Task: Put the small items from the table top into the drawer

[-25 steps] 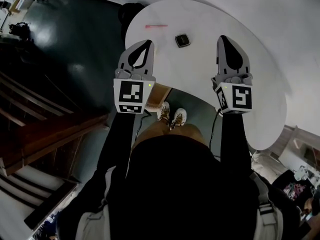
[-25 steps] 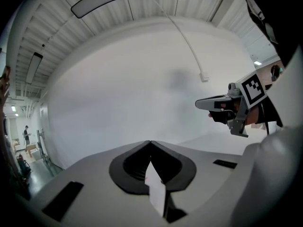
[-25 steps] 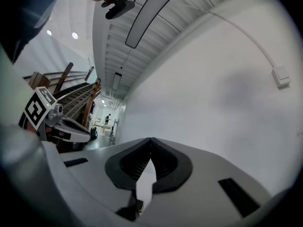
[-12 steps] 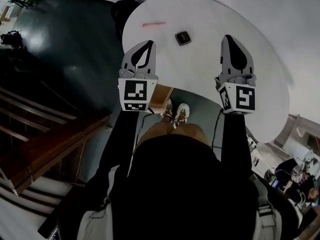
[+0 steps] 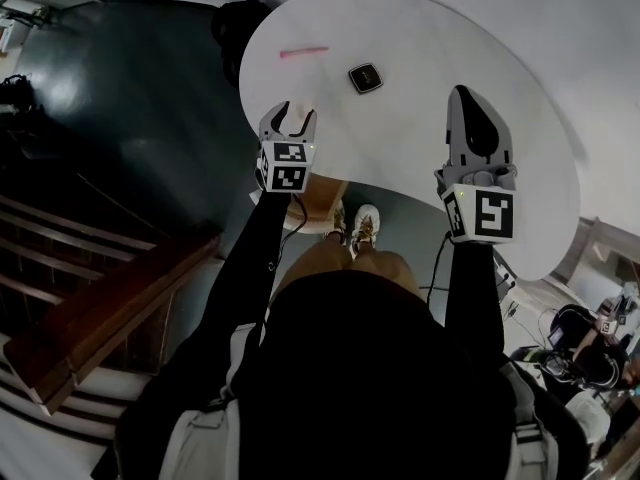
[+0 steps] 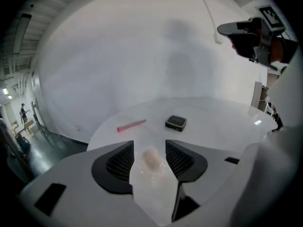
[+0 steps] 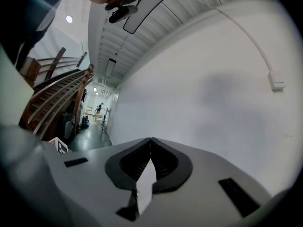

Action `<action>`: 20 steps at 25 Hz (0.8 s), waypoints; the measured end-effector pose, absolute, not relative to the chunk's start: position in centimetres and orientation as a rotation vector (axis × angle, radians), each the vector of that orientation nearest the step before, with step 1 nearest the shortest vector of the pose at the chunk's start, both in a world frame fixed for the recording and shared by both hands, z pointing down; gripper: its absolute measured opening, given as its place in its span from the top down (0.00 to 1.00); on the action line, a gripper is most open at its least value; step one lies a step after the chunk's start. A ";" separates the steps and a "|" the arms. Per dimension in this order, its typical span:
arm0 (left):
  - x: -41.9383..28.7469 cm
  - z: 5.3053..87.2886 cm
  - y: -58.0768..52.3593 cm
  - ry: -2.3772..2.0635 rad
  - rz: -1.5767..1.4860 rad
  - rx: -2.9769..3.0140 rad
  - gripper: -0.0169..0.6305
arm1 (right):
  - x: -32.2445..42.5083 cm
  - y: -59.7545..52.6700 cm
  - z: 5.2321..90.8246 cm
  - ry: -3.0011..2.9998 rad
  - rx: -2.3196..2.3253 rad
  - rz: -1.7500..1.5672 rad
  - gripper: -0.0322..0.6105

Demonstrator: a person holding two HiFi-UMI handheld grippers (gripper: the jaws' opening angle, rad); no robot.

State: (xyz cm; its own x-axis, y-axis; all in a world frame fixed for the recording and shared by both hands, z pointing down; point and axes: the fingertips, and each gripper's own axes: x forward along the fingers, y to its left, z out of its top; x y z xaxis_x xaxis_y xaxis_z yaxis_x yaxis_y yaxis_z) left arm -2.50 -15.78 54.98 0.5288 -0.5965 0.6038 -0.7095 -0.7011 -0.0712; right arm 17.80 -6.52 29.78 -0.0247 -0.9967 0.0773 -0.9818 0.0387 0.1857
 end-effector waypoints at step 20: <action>1.2 49.0 -15.1 -0.983 0.750 2.722 0.81 | 17.3 -7.2 28.2 -2.125 2.027 -0.178 0.91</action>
